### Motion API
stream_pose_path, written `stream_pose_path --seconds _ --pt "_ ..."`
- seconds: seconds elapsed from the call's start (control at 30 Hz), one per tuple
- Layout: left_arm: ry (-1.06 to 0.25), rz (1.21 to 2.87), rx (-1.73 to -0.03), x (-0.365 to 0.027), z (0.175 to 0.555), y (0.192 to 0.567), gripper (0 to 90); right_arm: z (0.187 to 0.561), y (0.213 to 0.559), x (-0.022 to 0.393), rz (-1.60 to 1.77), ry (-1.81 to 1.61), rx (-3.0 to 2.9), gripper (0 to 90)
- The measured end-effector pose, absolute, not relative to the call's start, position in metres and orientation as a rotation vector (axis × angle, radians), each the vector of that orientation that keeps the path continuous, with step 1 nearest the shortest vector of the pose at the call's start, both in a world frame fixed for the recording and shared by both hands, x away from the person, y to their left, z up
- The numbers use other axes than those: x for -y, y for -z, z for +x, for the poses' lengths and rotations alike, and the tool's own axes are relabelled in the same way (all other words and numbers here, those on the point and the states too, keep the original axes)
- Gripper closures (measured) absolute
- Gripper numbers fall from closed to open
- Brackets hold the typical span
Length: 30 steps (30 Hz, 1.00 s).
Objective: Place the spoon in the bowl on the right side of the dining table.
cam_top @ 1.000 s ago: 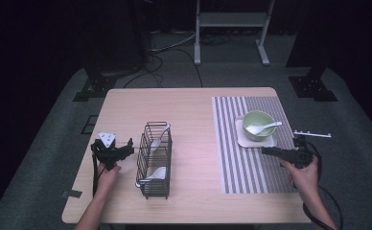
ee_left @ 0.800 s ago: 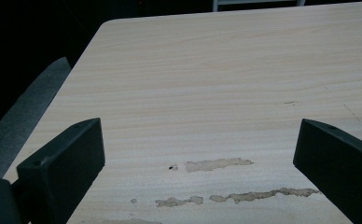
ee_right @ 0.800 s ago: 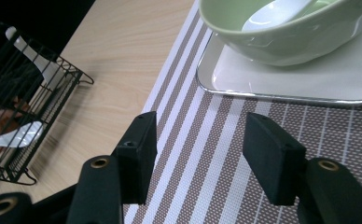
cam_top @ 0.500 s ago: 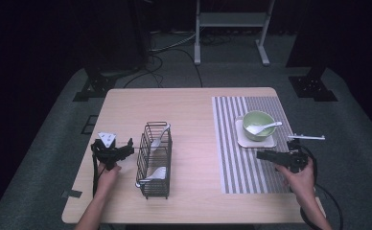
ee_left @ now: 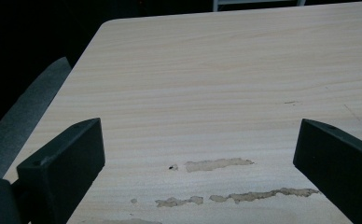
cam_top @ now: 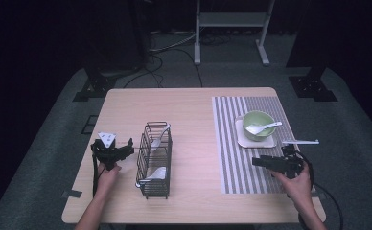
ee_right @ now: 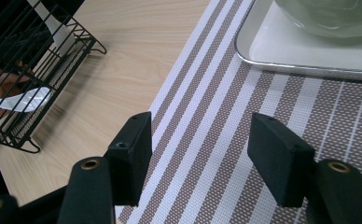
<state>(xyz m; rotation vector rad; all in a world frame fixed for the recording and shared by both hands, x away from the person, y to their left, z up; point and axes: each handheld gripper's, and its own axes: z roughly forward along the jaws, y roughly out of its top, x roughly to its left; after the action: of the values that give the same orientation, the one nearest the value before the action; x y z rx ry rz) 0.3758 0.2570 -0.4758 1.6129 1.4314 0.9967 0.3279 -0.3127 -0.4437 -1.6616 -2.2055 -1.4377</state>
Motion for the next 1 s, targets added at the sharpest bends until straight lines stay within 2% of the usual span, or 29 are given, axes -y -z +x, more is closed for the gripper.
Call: stream_pose_path --seconds 1.0 --pt "-0.999 1.616 -1.429 -0.256 0.376 0.476 0.9 0.311 0.447 0.279 -1.525 1.456 2.296 37.8"
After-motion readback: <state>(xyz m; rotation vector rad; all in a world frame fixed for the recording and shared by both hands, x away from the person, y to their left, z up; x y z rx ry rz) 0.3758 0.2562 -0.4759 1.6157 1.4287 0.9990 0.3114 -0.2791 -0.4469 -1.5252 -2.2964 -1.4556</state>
